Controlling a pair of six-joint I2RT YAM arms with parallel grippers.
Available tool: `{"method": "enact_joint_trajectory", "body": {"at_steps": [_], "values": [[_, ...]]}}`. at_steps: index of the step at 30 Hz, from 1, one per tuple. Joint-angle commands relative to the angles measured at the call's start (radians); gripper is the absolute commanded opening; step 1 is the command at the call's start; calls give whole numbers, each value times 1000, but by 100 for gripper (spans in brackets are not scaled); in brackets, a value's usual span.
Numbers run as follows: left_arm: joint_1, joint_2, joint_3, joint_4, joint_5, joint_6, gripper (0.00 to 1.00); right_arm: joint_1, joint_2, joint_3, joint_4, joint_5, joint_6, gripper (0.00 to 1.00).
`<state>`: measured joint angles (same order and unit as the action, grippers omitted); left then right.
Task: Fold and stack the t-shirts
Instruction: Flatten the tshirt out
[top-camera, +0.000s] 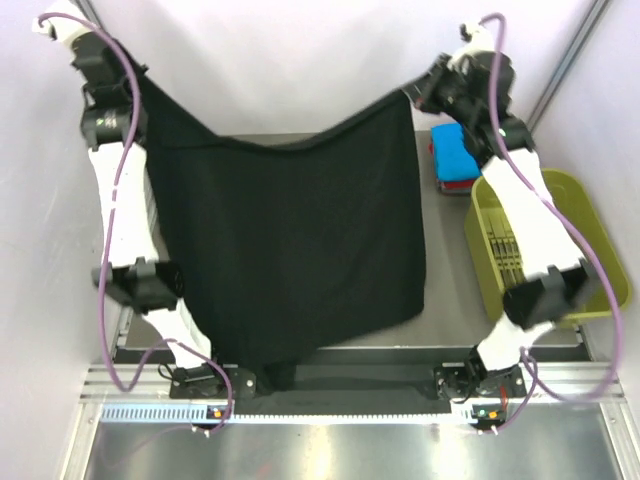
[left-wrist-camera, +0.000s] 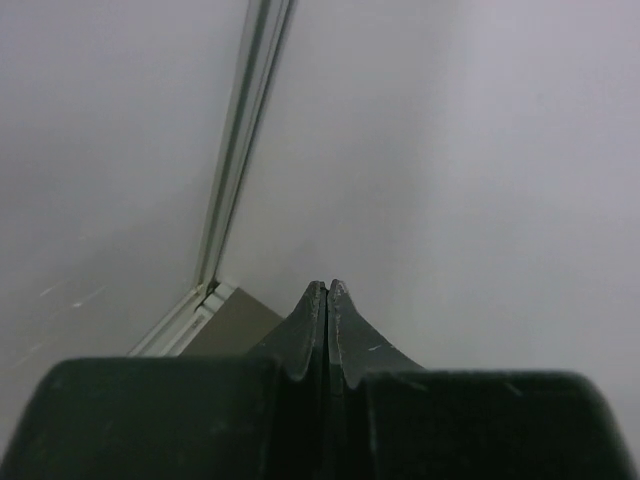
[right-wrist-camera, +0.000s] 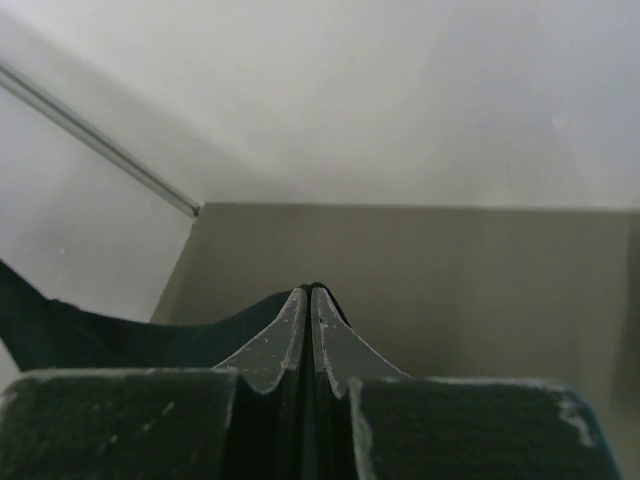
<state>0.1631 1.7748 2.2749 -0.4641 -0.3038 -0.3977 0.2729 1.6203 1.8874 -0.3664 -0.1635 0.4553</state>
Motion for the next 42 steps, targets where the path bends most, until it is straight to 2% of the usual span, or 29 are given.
{"method": "enact_joint_trajectory", "body": {"at_steps": [1, 2, 4, 7, 9, 12, 16, 17, 18, 21, 24, 25, 27, 28, 30, 31, 33, 34, 36, 38, 42], "values": [[12, 64, 176, 205, 28, -44, 0, 3, 117, 302, 123, -34, -27, 0], [35, 89, 189, 263, 44, -71, 0, 5, 201, 375, 104, -44, -32, 0], [64, 126, 262, 280, 52, -128, 0, -3, 295, 620, 60, -45, -20, 0], [88, 126, 313, 314, 60, -164, 0, -23, 293, 625, 113, -53, 6, 0], [98, 63, 292, 350, 46, -150, 0, -27, 224, 537, 180, -51, 6, 0], [99, -61, 197, 395, 34, -95, 0, -29, 126, 419, 196, -31, -30, 0], [98, -176, 146, 277, 34, -49, 0, -29, -17, 199, 201, -13, -73, 0], [99, -239, 90, 265, 44, -55, 0, -29, -84, 146, 205, -13, -79, 0], [99, -274, 54, 256, 64, -56, 0, -29, -120, 31, 230, -13, -83, 0], [96, -389, -41, 205, 148, -99, 0, -26, -246, -162, 239, -8, -76, 0], [96, -538, -205, 133, 161, -128, 0, -26, -355, -316, 190, 4, -87, 0], [96, -640, -350, 113, 158, -160, 0, -26, -382, -356, 178, 5, -105, 0], [93, -748, -516, 58, 157, -194, 0, -26, -465, -482, 132, 36, -113, 0], [86, -831, -672, 36, 141, -246, 0, -26, -494, -526, 120, 44, -113, 0], [21, -903, -846, 7, 114, -234, 0, -24, -583, -666, 89, 42, -110, 0], [12, -975, -1011, -11, 80, -231, 0, -24, -611, -715, 80, 41, -95, 0], [12, -1046, -1147, -74, -96, -251, 0, -23, -692, -871, 63, 36, -80, 0], [13, -1121, -1278, -73, -150, -263, 0, -23, -717, -925, 63, 36, -51, 0], [9, -1176, -1379, -76, -265, -263, 0, -21, -769, -1066, 73, 6, -26, 0], [4, -1212, -1472, -134, -366, -335, 0, -11, -795, -1186, 75, -5, 15, 0], [0, -1212, -1583, -113, -385, -357, 0, -8, -800, -1304, 35, 22, 81, 0]]}}
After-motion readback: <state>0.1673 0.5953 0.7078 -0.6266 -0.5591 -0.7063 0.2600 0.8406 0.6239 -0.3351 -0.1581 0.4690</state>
